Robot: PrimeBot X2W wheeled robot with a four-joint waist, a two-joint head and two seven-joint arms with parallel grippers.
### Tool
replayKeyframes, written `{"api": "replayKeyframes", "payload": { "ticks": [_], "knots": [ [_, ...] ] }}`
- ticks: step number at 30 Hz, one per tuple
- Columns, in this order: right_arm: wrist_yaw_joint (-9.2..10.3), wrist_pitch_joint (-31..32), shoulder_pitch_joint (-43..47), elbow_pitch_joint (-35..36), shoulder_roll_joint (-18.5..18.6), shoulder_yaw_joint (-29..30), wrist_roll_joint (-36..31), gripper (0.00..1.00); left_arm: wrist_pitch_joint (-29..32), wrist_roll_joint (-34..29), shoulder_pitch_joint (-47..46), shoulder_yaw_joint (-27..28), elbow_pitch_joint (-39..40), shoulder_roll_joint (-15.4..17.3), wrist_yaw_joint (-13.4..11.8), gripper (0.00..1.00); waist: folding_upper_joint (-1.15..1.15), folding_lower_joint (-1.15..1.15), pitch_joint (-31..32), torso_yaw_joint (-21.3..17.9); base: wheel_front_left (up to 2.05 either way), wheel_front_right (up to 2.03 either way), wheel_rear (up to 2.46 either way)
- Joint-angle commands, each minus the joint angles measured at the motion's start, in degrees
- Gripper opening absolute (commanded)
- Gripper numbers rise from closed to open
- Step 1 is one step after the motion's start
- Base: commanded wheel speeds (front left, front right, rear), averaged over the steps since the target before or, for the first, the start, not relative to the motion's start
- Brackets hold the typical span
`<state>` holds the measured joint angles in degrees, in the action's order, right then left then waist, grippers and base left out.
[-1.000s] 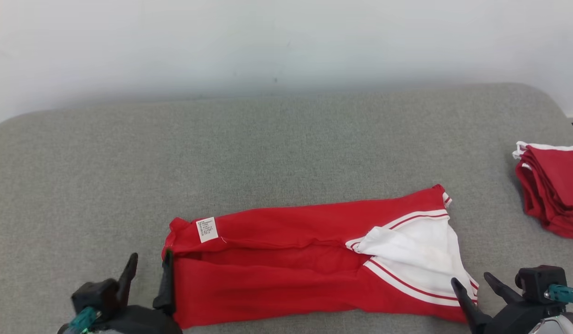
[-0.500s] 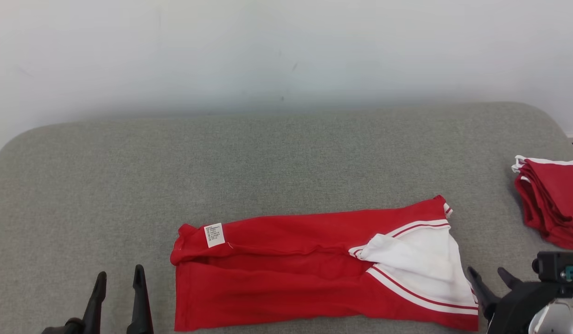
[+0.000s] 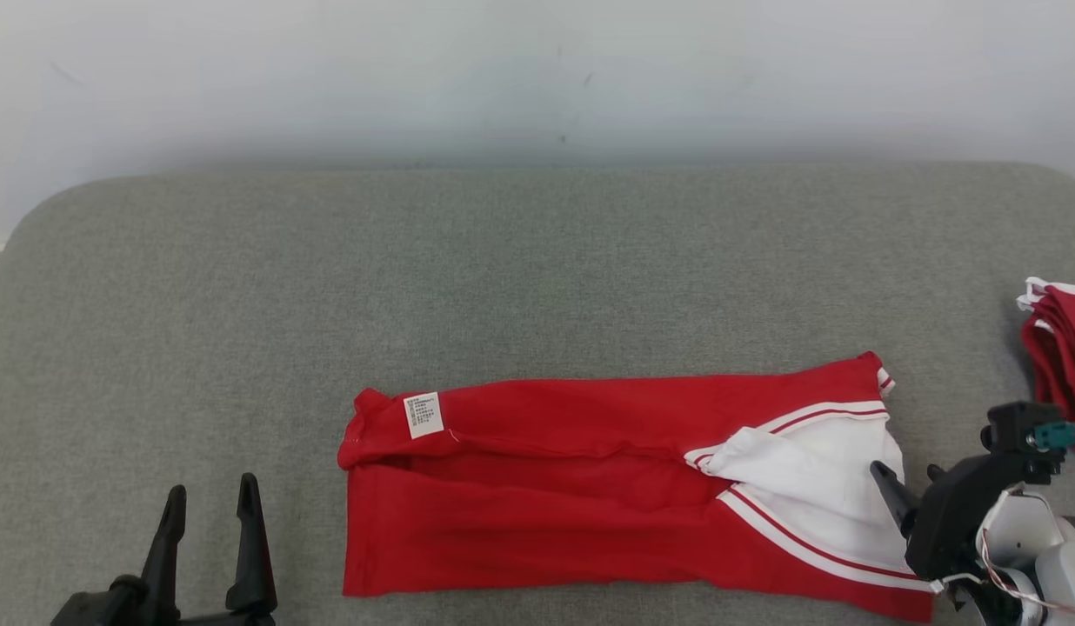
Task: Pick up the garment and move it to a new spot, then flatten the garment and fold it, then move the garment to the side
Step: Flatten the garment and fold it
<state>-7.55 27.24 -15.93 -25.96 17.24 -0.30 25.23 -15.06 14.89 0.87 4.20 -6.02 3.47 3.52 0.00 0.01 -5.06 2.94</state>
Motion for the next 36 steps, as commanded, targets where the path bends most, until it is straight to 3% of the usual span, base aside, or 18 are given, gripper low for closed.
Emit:
{"api": "replayKeyframes", "payload": {
  "ticks": [1, 12, 13, 14, 16, 18, 28, 36],
  "knots": [
    [0.17, 0.29, -0.95, -0.73, 0.31, -0.47, 0.09, 1.00, -0.09, -0.28, -0.88, 0.19, -0.21, -0.15, 0.17, 1.00, 0.00, -0.01, -1.03, 0.82, 0.00, 0.00, 0.00],
    [-0.03, 4.00, -3.27, -8.79, -2.00, -5.49, 1.97, 1.00, -0.09, -1.26, -2.76, 0.64, -1.43, -0.50, 1.27, 1.00, 0.00, -0.01, -2.12, 2.14, 0.00, 0.00, 0.00],
    [-0.04, 3.71, -3.28, -8.77, -2.09, -6.03, 1.99, 0.75, -0.10, -1.28, -2.75, 0.72, -1.43, -0.53, 1.32, 1.00, 0.00, -0.01, -2.08, 2.13, 0.00, 0.00, 0.00],
    [-0.05, 3.45, -3.30, -8.77, -2.25, -6.41, 2.11, 0.40, -0.10, -1.27, -2.72, 0.83, -1.43, -0.53, 1.40, 1.00, 0.00, -0.01, -2.05, 2.11, 0.00, 0.00, 0.00],
    [-0.11, 2.88, -3.42, -8.45, -2.33, -7.36, 2.44, 0.05, -0.10, -1.29, -2.64, 0.98, -1.44, -0.55, 1.53, 1.00, 0.00, -0.01, -2.00, 2.02, 0.00, 0.00, 0.00],
    [-0.11, 2.46, -3.55, -8.41, -2.09, -7.58, 2.55, 0.00, -0.10, -1.32, -2.60, 1.07, -1.43, -0.55, 1.56, 1.00, 0.00, -0.01, -1.97, 1.95, 0.00, 0.00, 0.00],
    [0.18, -2.72, -3.75, -7.86, 2.89, -4.01, -1.22, 0.00, -0.10, -0.61, -0.66, 0.95, -1.45, -0.58, 1.15, 1.00, 0.00, -0.01, 0.23, 0.74, 0.00, 0.00, 0.00],
    [0.18, -2.85, -0.04, -1.12, 5.89, 1.26, -6.21, 0.00, -0.10, 0.24, 1.53, 0.66, -1.18, -0.55, 0.48, 1.00, 0.00, -0.01, 3.31, -1.06, 0.00, 0.00, 0.00]
  ]
}}
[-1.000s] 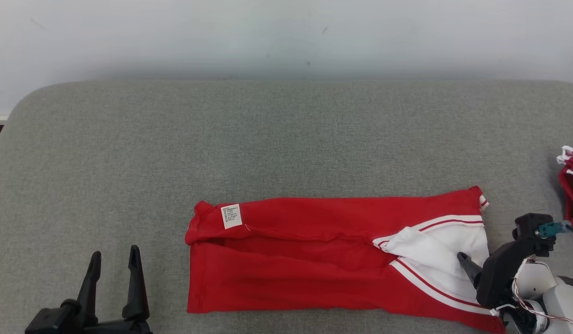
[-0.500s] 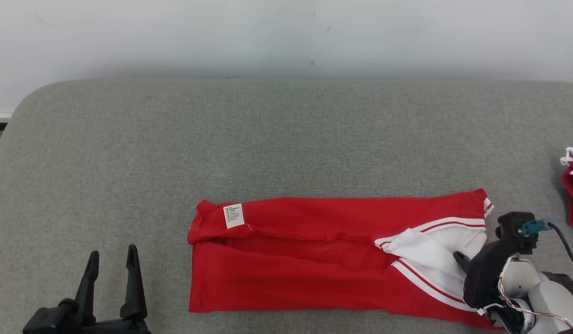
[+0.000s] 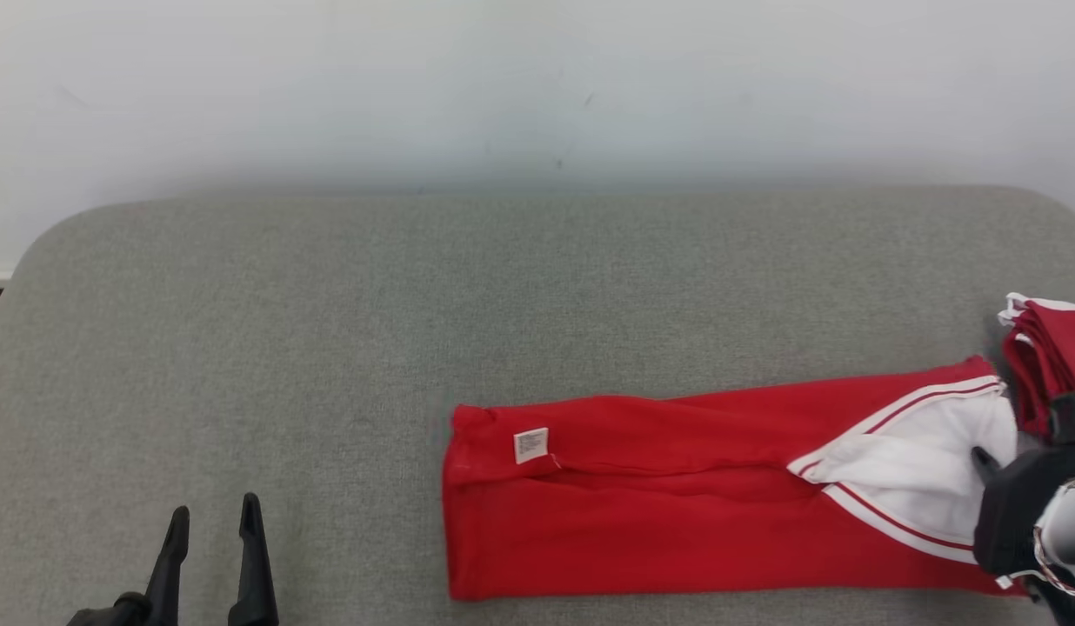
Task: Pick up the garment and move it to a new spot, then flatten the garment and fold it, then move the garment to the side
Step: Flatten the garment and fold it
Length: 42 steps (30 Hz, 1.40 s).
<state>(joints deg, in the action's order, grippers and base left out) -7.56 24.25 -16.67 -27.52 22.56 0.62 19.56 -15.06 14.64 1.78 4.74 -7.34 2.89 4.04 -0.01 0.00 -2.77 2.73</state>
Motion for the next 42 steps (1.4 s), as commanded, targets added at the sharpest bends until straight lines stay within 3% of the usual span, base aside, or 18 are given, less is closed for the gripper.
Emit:
{"api": "replayKeyframes", "payload": {
  "ticks": [1, 6, 9, 14, 18, 26, 33, 42],
  "knots": [
    [0.19, 0.63, 1.42, 1.76, 0.79, 1.24, -0.91, 0.00, -0.10, 0.59, 0.94, 0.02, 0.24, 0.01, -0.17, 1.00, 0.01, 0.00, 1.31, -1.05, 0.00, 0.00, 0.00],
    [0.19, 4.36, 4.93, 10.41, 1.64, 6.05, -5.42, 0.00, -0.10, 0.85, 1.98, -0.49, 0.64, 0.01, -0.65, 1.00, 0.01, 0.00, 2.91, -1.90, 0.00, 0.00, 0.00],
    [0.19, 7.66, 6.74, 17.19, 0.22, 7.09, -7.59, 0.00, -0.10, 0.81, 2.35, -0.37, 0.83, 0.01, -0.69, 1.00, 0.01, 0.00, 3.32, -2.22, 0.00, 0.00, 0.00],
    [0.19, 13.07, 8.54, 26.19, -1.82, 3.18, -7.30, 0.00, -0.10, 0.93, 2.09, -0.49, 0.91, 0.01, -0.64, 1.00, 0.01, 0.00, 3.21, -2.51, 0.00, 0.00, 0.00],
    [0.19, 15.87, 7.52, 28.41, -3.31, -2.80, -6.03, 0.00, -0.10, 0.88, 1.44, -0.73, 0.72, 0.01, -0.71, 1.00, 0.01, 0.00, 2.80, -2.61, 0.00, 0.00, 0.00],
    [0.18, 17.95, 0.14, 22.91, -4.82, -15.78, -2.86, 0.00, -0.10, 0.67, -0.39, -1.09, 0.29, 0.01, -0.20, 1.00, 0.01, 0.00, 1.18, -1.76, 0.00, 0.00, 0.00],
    [0.18, 17.50, -8.61, 14.19, -8.60, -28.21, 1.13, 0.00, -0.10, 0.70, -1.92, -2.12, -0.49, 0.00, 0.20, 1.00, 0.01, 0.00, 0.44, 0.32, 0.00, 0.00, 0.00],
    [0.18, 14.45, -15.87, 2.10, -13.06, -37.58, 5.74, 0.00, -0.10, 0.73, -3.10, -2.85, -1.39, 0.00, 0.86, 1.00, 0.01, 0.00, 0.05, 2.78, 0.00, 0.00, 0.00]
  ]
}}
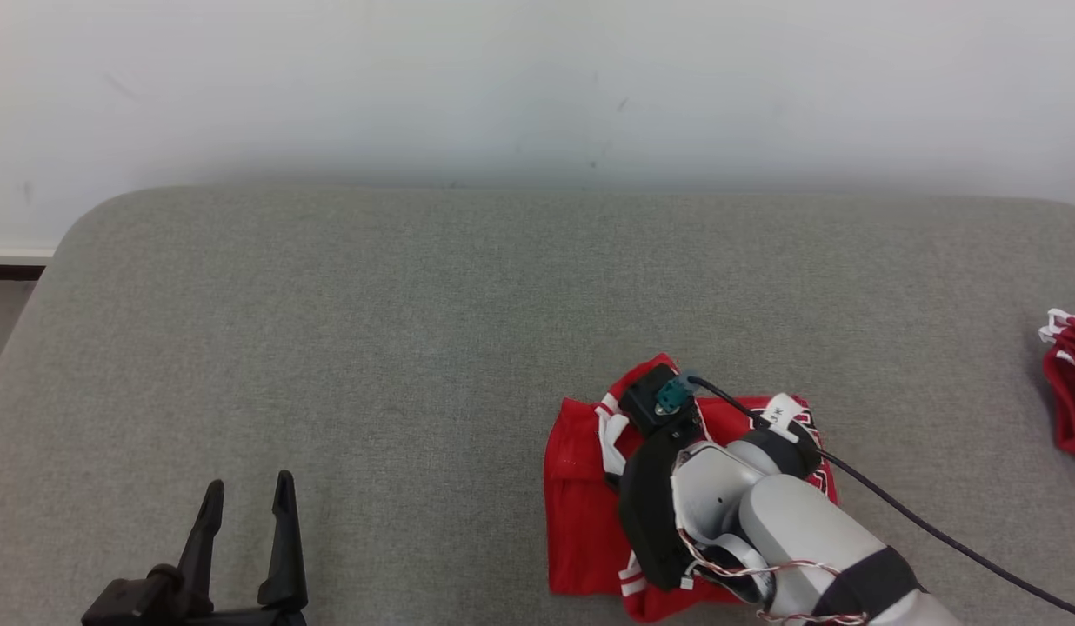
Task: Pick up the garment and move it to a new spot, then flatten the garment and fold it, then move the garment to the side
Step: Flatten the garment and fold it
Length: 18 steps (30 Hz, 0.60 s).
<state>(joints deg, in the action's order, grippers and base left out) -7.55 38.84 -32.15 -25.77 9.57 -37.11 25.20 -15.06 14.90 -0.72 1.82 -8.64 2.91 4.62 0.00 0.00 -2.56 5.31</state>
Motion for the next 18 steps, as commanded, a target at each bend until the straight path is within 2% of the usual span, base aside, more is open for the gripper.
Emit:
{"api": "replayKeyframes", "payload": {
  "ticks": [1, 4, 5, 6, 12, 18],
  "knots": [
    [0.17, -0.51, -1.04, -0.81, -0.54, -0.68, 0.37, 0.00, -0.10, 0.51, -0.71, 0.07, -0.15, 0.00, 0.35, 1.00, 0.00, 0.00, -0.24, 0.34, 0.00, 0.00, 0.00],
    [0.17, -2.20, -2.69, -4.34, -1.81, -1.90, 1.01, 0.00, -0.10, 0.59, -0.83, 0.02, -0.36, 0.02, 0.52, 1.00, 0.00, 0.00, -0.44, 0.67, 0.00, 0.00, 0.00],
    [0.17, -3.70, -3.59, -6.08, -2.57, -2.30, 1.36, 0.82, -0.10, 0.60, -1.03, 0.01, -0.52, 0.00, 0.39, 1.00, 0.00, 0.00, -0.52, 0.82, 0.00, 0.00, 0.00],
    [0.17, -4.76, -4.09, -6.70, -2.88, -2.26, 1.51, 1.00, -0.10, 0.57, -1.11, 0.01, -0.60, 0.01, 0.43, 1.00, 0.00, 0.00, -0.54, 0.84, 0.00, 0.00, 0.00],
    [0.17, -11.96, -6.14, -7.12, -4.03, -1.54, 4.00, 1.00, -0.10, 0.33, -0.43, 0.58, -0.87, 0.01, 0.31, 1.00, 0.00, 0.00, 0.13, -0.04, 0.00, 0.00, 0.00],
    [0.17, -21.15, -7.27, -5.74, -1.36, 2.38, 2.31, 1.00, -0.10, -0.04, 0.91, 1.10, -0.93, 0.01, 0.26, 1.00, 0.00, 0.00, 1.85, -1.78, 0.00, 0.00, 0.00]
  ]
}}
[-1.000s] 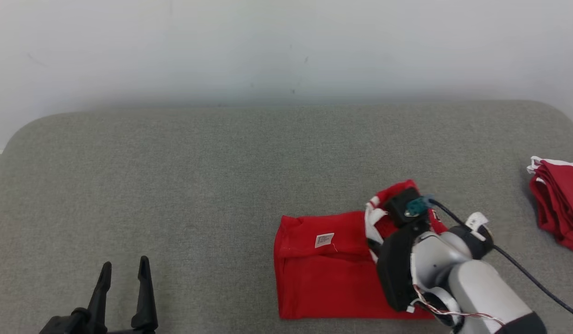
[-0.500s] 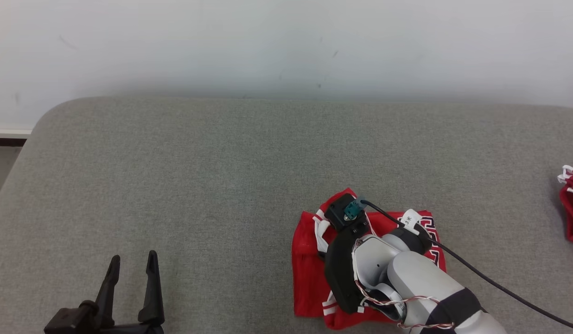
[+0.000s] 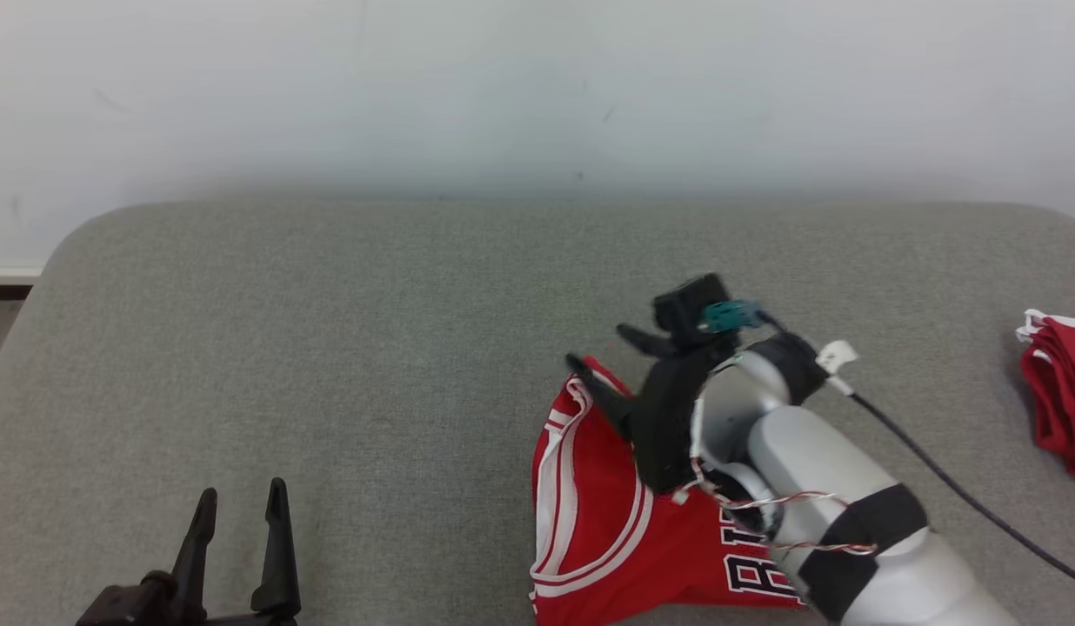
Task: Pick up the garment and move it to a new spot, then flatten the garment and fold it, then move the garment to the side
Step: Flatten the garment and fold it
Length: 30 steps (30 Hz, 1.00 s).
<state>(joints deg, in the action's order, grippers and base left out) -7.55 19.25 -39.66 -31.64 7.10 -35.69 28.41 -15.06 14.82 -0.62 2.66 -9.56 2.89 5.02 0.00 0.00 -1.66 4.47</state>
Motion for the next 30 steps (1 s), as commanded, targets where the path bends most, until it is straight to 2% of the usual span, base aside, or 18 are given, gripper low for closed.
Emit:
{"api": "replayKeyframes", "payload": {
  "ticks": [1, 8, 9, 10, 12, 13, 20, 24, 30],
  "knots": [
    [0.17, -2.89, 0.57, 0.25, 1.76, 1.93, -1.73, 1.00, -0.10, 0.01, 0.93, 0.21, 0.04, 0.01, -0.08, 1.00, 0.00, 0.00, 1.18, -1.20, 0.00, 0.00, 0.00],
    [0.17, -9.30, 5.97, -0.38, 4.55, 8.88, -7.65, 1.00, -0.10, -0.19, 1.31, 0.04, 0.55, 0.01, -0.15, 1.00, 0.00, 0.00, 2.00, -2.29, 0.00, 0.00, 0.00],
    [0.17, -10.03, 7.26, -0.56, 4.57, 10.06, -8.83, 0.95, -0.10, -0.16, 1.36, -0.02, 0.66, 0.02, -0.19, 1.00, 0.00, 0.00, 2.01, -2.38, 0.00, 0.00, 0.00],
    [0.17, -10.68, 8.70, -0.78, 4.41, 11.04, -9.81, 0.64, -0.10, -0.12, 1.43, -0.14, 0.75, 0.01, -0.24, 1.00, 0.00, 0.00, 2.01, -2.45, 0.00, 0.00, 0.00],
    [0.17, -11.90, 11.57, -1.32, 3.83, 13.01, -11.27, 0.25, -0.10, -0.07, 1.52, -0.23, 0.93, 0.03, -0.34, 1.00, 0.00, 0.00, 1.91, -2.53, 0.00, 0.00, 0.00],
    [0.17, -12.30, 12.75, -1.68, 3.66, 13.57, -12.29, 0.00, -0.10, -0.03, 1.48, -0.28, 0.99, 0.02, -0.32, 1.00, 0.00, 0.00, 1.80, -2.54, 0.00, 0.00, 0.00],
    [0.17, -15.10, 16.45, -4.85, -1.21, 17.48, -17.21, 0.00, -0.10, -0.28, 0.20, -0.61, 1.28, 0.02, 0.13, 1.00, 0.00, 0.00, 0.59, -1.96, 0.00, 0.00, 0.00],
    [0.17, -16.00, 14.22, -7.65, -3.36, 18.59, -18.79, 0.00, -0.10, -0.49, -1.13, -1.17, 1.01, 0.02, 0.45, 1.00, 0.00, 0.00, -0.62, -0.60, 0.00, 0.00, 0.00],
    [0.17, -16.47, 9.41, -13.31, -4.23, 18.01, -19.06, 0.00, -0.10, -0.12, -3.71, -2.80, 0.56, 0.02, 0.95, 1.00, 0.00, 0.00, -2.99, 2.50, 0.00, 0.00, 0.00]
  ]
}}
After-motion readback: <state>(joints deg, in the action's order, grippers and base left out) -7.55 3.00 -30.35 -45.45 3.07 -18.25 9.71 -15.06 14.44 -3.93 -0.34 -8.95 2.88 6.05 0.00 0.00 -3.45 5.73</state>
